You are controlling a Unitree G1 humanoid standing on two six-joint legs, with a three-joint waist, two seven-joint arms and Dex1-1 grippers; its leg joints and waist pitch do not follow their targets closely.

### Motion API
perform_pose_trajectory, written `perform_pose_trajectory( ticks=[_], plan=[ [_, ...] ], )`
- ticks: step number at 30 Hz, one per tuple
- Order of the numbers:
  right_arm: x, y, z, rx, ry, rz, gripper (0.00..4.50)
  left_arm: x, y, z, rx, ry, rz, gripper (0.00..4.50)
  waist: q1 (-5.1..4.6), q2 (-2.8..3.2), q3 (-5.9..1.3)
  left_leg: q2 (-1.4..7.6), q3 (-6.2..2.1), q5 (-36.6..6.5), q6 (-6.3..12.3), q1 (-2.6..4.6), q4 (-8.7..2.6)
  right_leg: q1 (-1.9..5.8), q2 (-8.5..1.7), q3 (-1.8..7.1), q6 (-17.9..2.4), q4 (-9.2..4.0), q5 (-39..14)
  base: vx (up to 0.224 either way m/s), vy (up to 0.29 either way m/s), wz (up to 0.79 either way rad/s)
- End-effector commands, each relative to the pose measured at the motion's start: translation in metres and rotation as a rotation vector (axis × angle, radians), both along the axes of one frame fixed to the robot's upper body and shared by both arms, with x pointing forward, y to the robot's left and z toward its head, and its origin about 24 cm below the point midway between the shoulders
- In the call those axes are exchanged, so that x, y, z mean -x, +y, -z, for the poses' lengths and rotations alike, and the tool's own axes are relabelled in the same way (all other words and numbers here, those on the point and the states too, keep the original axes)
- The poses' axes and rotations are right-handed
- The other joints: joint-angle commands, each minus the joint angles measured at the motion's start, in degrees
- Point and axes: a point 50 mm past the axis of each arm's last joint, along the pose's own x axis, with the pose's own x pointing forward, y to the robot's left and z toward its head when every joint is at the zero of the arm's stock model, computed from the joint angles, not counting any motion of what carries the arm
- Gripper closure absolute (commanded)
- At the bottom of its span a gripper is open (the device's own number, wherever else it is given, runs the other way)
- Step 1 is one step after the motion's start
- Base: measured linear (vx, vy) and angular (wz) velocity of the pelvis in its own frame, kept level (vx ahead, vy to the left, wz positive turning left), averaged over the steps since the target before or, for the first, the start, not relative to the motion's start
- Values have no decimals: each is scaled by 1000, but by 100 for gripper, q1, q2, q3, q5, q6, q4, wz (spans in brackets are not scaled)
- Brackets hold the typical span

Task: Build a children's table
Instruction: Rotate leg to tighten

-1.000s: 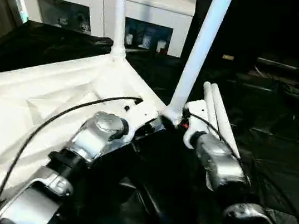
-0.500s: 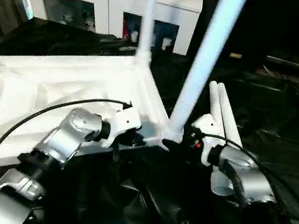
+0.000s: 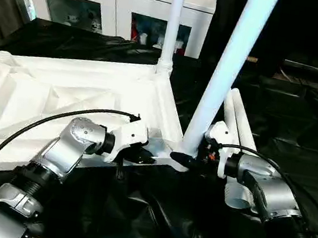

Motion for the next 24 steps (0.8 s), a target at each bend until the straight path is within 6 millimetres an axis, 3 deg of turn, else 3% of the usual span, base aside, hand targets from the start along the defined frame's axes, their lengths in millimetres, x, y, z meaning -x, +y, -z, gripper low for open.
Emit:
perform_pose_trajectory(
  ticks=[1,5,8,11,12,13,15,16,17,18,22,24],
  plan=[
    [4,0,2,6,19,-20,173,4,-5,3,-7,9,40,450,5,-8,-339,2,78,-180,422,-53,-317,381,-295,249,-1468,-279,310,0,0,0],
    [4,1,5,0,30,9,177,2,-6,4,-6,2,8,450,6,-14,-344,4,79,-164,416,-47,-313,378,-291,249,-1467,-273,313,0,0,0],
    [-4,1,15,22,33,140,178,-5,-7,7,-25,-12,-80,450,3,-12,-328,-3,80,-206,366,-52,-321,372,-297,250,-1440,-288,184,0,0,0],
    [-21,12,34,14,86,470,178,-25,-18,13,-55,-55,-305,450,-53,-31,-274,-11,86,-868,27,-6,-378,316,-323,263,-1177,-426,-1169,-18,-3,0],
    [-21,12,34,14,86,470,178,-25,-18,13,-55,-55,-305,450,-56,-30,-261,-18,77,-977,-25,5,-387,305,-321,256,-1111,-451,-1439,-60,-7,0],
    [-26,19,39,-2,120,598,178,-30,-26,13,-59,-59,-375,450,-62,-27,-259,-12,68,-1176,-68,9,-404,276,-333,266,-931,-495,-1838,-60,-7,0],
    [-29,26,42,-9,149,685,178,-33,-33,14,-61,-56,-413,450,-61,-28,-259,-14,57,-1203,-90,0,-410,273,-325,265,-860,-505,-1888,0,0,0],
    [-31,40,43,-23,173,727,178,-34,-46,14,-61,-61,-436,450,-59,-29,-268,-15,53,-1225,-96,4,-413,259,-321,262,-835,-514,-1840,0,0,0],
    [-31,40,43,-23,173,727,178,-34,-46,14,-61,-61,-436,450,-55,-22,-275,-21,51,-1203,-102,3,-408,258,-317,262,-829,-500,-1784,0,0,0],
    [-32,58,41,-35,178,716,178,-34,-60,14,-61,-65,-439,450,-55,-30,-276,-25,49,-1189,-89,-8,-412,268,-309,258,-810,-500,-1731,0,0,0],
    [-32,87,34,-74,152,638,178,-33,-83,13,-46,-68,-430,450,-42,-34,-293,-31,57,-1123,-12,-31,-400,267,-302,254,-845,-483,-1380,0,0,0],
    [-32,89,32,-75,141,615,110,-34,-85,12,-46,-74,-426,450,-35,-46,-298,-31,59,-1116,19,-33,-400,278,-300,253,-864,-478,-1292,0,0,0]
  ],
)
